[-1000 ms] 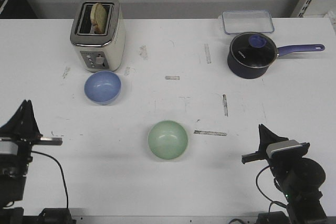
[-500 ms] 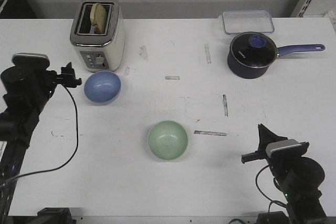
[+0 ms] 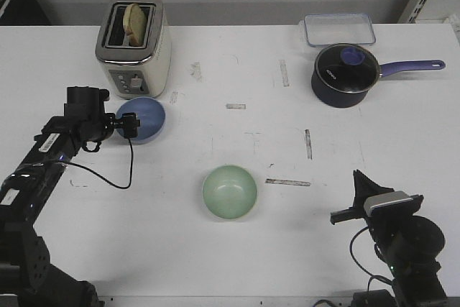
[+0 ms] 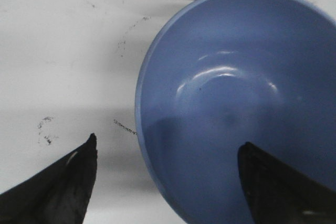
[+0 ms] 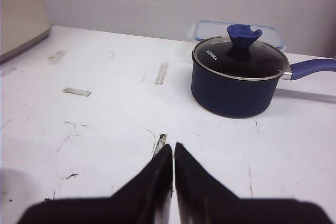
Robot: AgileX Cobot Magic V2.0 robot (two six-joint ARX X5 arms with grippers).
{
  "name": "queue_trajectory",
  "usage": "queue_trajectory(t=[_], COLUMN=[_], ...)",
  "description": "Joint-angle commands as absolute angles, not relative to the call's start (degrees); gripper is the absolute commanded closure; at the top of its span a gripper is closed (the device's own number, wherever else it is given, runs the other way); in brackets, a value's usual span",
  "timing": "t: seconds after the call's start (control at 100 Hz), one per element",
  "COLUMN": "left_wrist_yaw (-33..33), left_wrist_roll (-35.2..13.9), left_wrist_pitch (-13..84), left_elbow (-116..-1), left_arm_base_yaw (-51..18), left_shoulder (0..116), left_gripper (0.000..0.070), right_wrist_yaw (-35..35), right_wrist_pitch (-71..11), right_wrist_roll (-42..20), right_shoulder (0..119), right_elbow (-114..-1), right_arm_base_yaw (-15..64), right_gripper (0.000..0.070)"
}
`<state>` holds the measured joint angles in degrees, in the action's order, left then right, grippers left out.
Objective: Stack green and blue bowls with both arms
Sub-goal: 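Reach the left gripper to the light blue bowl and grasp its rim, then carry the blue bowl over the green bowl and lower it inside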
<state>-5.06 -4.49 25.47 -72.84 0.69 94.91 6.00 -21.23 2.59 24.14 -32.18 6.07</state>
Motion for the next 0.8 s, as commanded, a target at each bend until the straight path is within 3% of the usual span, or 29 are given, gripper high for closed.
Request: queue_trajectory(t=[0.0, 0.18, 0.41, 0.79], left_wrist_yaw=[-5.5, -5.4, -5.4, -6.7], left_wrist_roll=[-5.9, -9.4, -10.0, -10.2], left_wrist_pitch=[24.5, 24.0, 22.8, 20.8], left_elbow=[-73.6, -73.6, -73.6, -73.7], left_arm_base_yaw=[0.8, 0.8, 1.1, 1.0], left_shoulder=[97.1, 99.6, 99.8, 97.2], left_gripper=[0.0198, 0.0248, 0.0696, 0.0700], right_wrist_yaw=[6.0, 6.0, 6.0, 6.0], right_wrist_pitch=[-20.9, -21.7, -21.9, -21.9], right_wrist_roll=[2.4, 2.4, 2.4, 2.4], right_shoulder=[24.5, 24.5, 24.5, 24.5], right_elbow=[-32.1, -32.1, -32.1, -32.1], right_arm_base_yaw=[6.5, 6.8, 6.8, 6.8], right_gripper=[0.0700, 0.0700, 0.0700, 0.0700])
